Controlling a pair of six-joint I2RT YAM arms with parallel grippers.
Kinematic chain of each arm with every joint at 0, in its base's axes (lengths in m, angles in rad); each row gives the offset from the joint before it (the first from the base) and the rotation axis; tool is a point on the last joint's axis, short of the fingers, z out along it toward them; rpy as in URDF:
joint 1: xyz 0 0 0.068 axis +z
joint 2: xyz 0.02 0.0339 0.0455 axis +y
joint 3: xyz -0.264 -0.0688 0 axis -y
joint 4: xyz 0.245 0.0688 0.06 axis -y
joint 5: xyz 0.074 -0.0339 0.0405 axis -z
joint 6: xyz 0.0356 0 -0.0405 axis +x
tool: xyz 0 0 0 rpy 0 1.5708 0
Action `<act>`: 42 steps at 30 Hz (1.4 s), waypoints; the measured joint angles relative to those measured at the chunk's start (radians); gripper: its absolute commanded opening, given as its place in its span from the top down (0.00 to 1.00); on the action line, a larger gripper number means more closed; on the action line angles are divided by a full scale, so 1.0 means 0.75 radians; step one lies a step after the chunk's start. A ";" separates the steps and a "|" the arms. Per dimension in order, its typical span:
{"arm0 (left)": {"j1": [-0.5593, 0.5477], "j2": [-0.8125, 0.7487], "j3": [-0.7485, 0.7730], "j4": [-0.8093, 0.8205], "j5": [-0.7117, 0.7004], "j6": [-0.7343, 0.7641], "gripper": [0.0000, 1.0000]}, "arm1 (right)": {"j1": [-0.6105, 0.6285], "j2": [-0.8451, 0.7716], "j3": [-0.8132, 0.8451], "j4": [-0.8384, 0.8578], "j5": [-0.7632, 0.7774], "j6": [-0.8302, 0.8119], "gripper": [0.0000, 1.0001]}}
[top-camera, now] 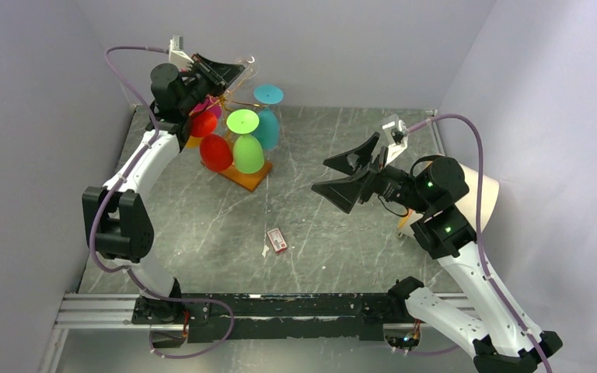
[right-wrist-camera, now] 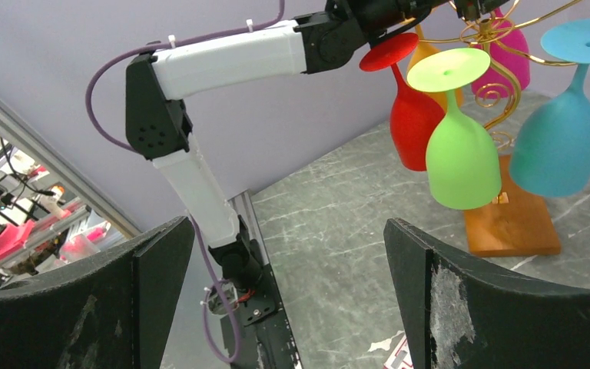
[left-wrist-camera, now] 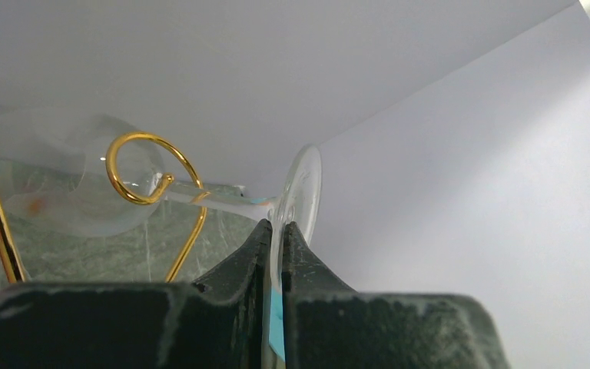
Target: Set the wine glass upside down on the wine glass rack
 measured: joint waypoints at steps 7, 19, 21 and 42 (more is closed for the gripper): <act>-0.002 0.046 0.028 0.060 0.030 -0.006 0.93 | 0.000 -0.005 0.000 -0.006 0.001 -0.012 0.00; -0.004 0.055 0.038 0.065 -0.003 0.002 0.93 | 0.000 -0.005 0.000 -0.006 0.002 -0.017 0.00; -0.004 0.055 0.042 0.055 -0.024 0.011 0.93 | 0.000 -0.005 0.000 -0.006 0.001 -0.019 0.00; -0.019 0.022 0.051 -0.119 -0.242 0.030 0.93 | 0.000 -0.005 0.000 -0.005 0.001 -0.019 0.00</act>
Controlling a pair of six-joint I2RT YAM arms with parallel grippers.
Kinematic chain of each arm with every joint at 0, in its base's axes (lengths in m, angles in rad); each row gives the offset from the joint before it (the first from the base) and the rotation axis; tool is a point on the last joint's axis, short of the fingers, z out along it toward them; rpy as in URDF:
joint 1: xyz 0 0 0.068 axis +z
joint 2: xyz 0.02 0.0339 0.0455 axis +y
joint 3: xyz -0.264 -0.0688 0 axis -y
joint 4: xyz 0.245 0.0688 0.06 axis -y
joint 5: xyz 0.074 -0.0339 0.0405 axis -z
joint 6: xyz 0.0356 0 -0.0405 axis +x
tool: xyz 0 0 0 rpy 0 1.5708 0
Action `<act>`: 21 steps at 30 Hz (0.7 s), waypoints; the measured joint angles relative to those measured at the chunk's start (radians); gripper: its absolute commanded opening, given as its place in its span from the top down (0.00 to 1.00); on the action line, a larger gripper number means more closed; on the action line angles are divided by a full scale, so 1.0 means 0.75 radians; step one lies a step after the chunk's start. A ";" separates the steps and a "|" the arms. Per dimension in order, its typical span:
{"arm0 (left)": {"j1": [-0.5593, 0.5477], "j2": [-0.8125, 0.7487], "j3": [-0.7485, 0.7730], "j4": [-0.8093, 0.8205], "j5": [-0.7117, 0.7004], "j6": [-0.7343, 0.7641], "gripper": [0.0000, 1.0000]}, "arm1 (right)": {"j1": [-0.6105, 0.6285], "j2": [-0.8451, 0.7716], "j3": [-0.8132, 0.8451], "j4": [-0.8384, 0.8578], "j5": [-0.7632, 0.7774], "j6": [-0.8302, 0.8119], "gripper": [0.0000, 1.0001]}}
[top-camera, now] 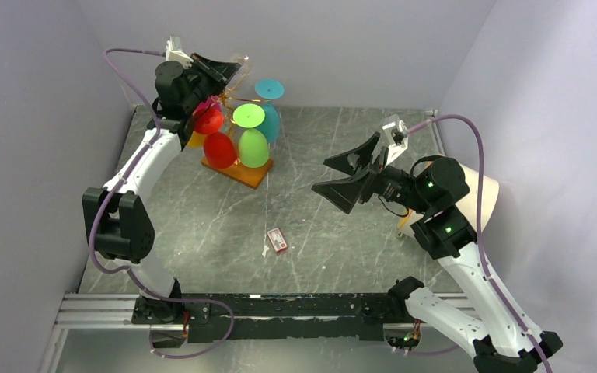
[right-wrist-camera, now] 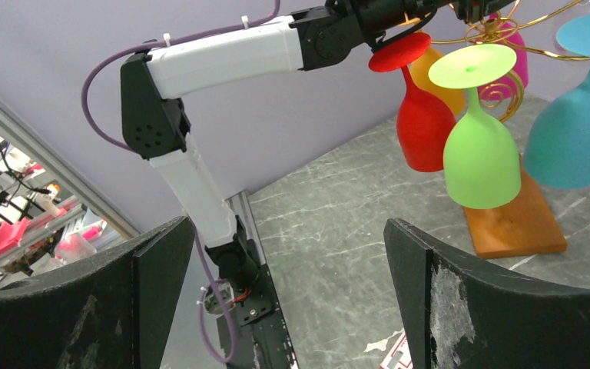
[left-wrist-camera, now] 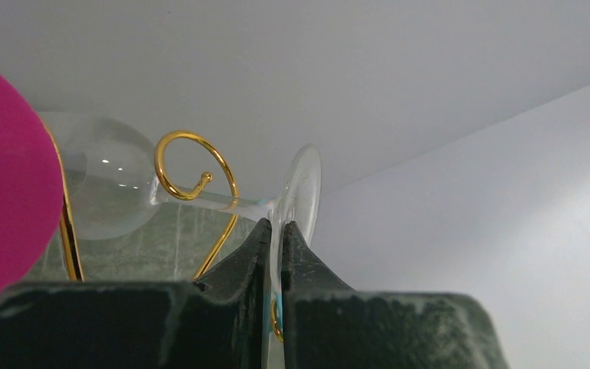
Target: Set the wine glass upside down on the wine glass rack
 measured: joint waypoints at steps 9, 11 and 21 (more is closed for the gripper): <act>-0.001 -0.010 0.000 -0.023 -0.021 0.001 0.93 | 0.000 -0.001 0.000 0.000 0.000 -0.001 0.00; -0.001 -0.010 -0.001 -0.017 -0.017 0.000 0.93 | 0.000 -0.003 0.000 -0.001 0.000 -0.001 0.00; -0.001 -0.009 -0.012 0.137 0.124 0.032 0.93 | 0.000 -0.010 0.000 -0.001 0.001 -0.002 0.00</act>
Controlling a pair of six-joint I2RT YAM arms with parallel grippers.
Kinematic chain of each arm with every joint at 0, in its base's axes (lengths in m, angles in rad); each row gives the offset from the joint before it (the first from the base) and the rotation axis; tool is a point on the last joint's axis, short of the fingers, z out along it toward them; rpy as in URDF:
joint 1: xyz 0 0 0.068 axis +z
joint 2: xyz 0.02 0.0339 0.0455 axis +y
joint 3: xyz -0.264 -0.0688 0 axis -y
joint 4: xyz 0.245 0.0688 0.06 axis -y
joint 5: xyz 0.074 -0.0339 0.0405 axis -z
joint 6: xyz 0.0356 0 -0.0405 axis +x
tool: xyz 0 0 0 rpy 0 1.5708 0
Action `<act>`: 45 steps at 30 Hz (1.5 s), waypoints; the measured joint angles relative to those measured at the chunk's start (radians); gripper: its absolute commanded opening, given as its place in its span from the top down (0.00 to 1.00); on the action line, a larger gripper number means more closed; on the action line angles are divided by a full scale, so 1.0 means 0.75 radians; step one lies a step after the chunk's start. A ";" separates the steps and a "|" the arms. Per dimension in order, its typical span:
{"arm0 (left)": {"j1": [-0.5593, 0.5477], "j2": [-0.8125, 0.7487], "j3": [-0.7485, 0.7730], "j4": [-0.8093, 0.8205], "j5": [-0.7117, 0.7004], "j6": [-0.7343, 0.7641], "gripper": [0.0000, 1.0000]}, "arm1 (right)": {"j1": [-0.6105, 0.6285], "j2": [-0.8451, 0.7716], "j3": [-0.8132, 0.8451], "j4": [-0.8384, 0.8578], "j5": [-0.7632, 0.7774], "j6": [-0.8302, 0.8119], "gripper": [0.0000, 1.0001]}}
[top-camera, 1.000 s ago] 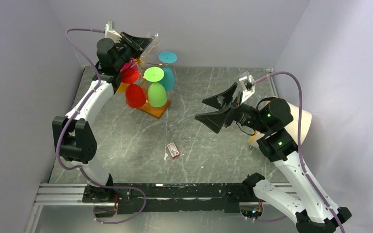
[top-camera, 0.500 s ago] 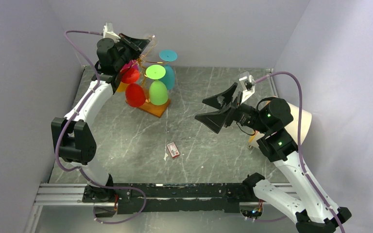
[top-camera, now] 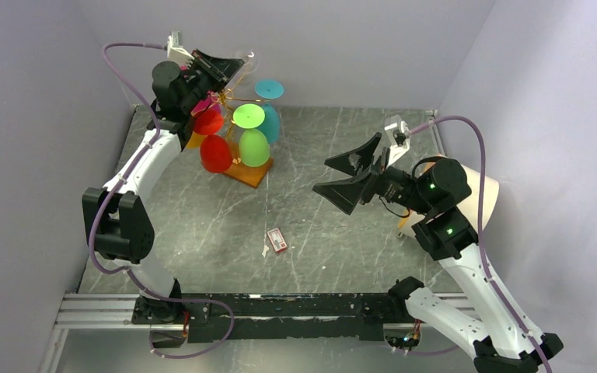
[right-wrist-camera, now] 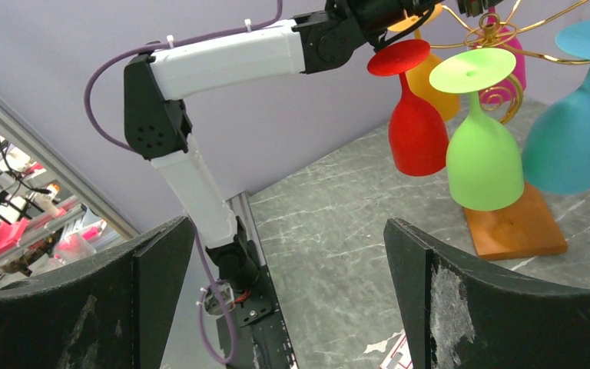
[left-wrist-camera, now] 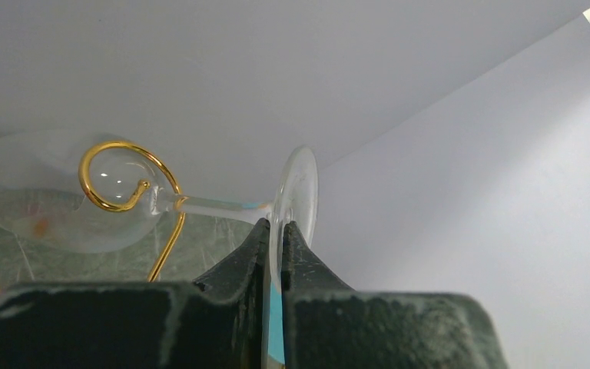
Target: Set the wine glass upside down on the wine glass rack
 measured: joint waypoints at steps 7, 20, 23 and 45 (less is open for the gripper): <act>0.002 0.010 0.000 0.006 0.002 0.022 0.93 | 0.000 -0.019 0.000 0.000 0.001 -0.005 0.00; 0.004 0.018 0.032 -0.077 -0.124 -0.109 0.93 | 0.000 0.014 -0.013 0.001 0.030 0.000 0.00; 0.005 0.020 0.039 -0.080 -0.134 -0.142 0.93 | 0.000 0.016 -0.016 0.009 0.031 0.005 0.00; 0.022 0.135 0.130 -0.049 -0.209 -0.325 0.93 | 0.000 0.024 -0.018 0.031 0.030 0.030 0.00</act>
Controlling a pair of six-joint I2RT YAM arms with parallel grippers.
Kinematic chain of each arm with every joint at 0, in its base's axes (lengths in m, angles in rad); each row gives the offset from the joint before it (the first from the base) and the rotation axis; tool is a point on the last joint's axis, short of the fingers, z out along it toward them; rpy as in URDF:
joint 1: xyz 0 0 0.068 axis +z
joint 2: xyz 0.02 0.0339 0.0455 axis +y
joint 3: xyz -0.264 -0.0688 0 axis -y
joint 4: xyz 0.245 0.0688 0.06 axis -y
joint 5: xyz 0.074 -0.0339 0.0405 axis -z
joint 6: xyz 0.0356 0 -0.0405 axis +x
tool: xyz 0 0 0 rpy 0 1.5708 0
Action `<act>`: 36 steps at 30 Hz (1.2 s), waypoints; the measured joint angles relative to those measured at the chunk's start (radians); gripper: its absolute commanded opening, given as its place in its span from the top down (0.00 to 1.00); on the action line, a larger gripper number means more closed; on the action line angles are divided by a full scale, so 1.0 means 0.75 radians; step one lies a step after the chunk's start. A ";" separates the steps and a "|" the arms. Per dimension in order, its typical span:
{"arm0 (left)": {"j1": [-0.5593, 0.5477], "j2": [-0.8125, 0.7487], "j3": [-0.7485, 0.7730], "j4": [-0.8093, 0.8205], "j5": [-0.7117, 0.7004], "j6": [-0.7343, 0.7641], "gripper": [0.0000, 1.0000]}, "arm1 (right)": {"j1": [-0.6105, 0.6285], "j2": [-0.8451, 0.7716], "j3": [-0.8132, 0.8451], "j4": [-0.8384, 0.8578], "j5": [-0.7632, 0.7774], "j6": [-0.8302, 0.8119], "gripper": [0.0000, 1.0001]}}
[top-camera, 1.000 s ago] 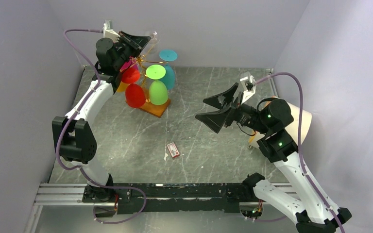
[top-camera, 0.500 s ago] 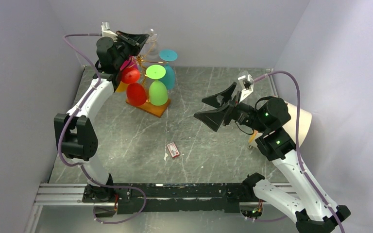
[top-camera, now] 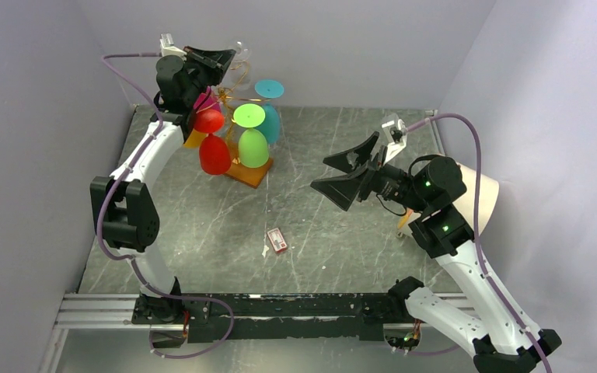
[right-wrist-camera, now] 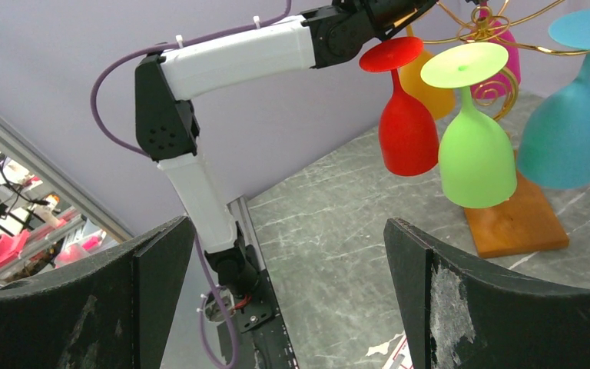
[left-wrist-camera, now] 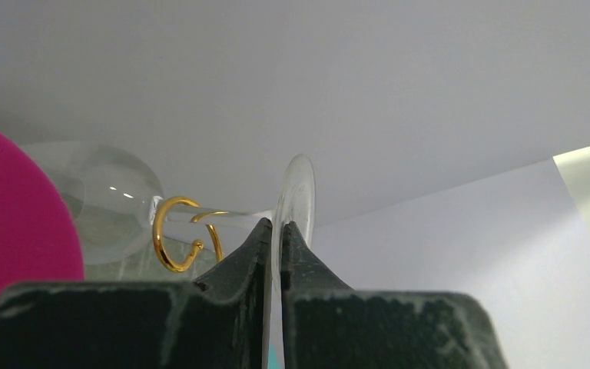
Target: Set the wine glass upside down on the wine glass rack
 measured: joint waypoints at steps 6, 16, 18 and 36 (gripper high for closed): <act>0.000 0.000 0.000 -0.028 -0.032 0.032 0.93 | 0.000 -0.012 0.000 0.000 0.000 -0.001 0.00; 0.000 -0.007 0.031 -0.203 -0.134 0.083 0.73 | 0.000 -0.012 0.000 0.002 -0.001 0.002 0.00; 0.000 -0.013 0.031 -0.232 -0.147 0.085 0.71 | 0.000 -0.012 0.000 0.003 -0.001 0.004 0.00; 0.000 -0.121 0.030 -0.311 -0.245 0.175 0.62 | 0.000 -0.012 0.000 0.021 -0.001 0.022 0.00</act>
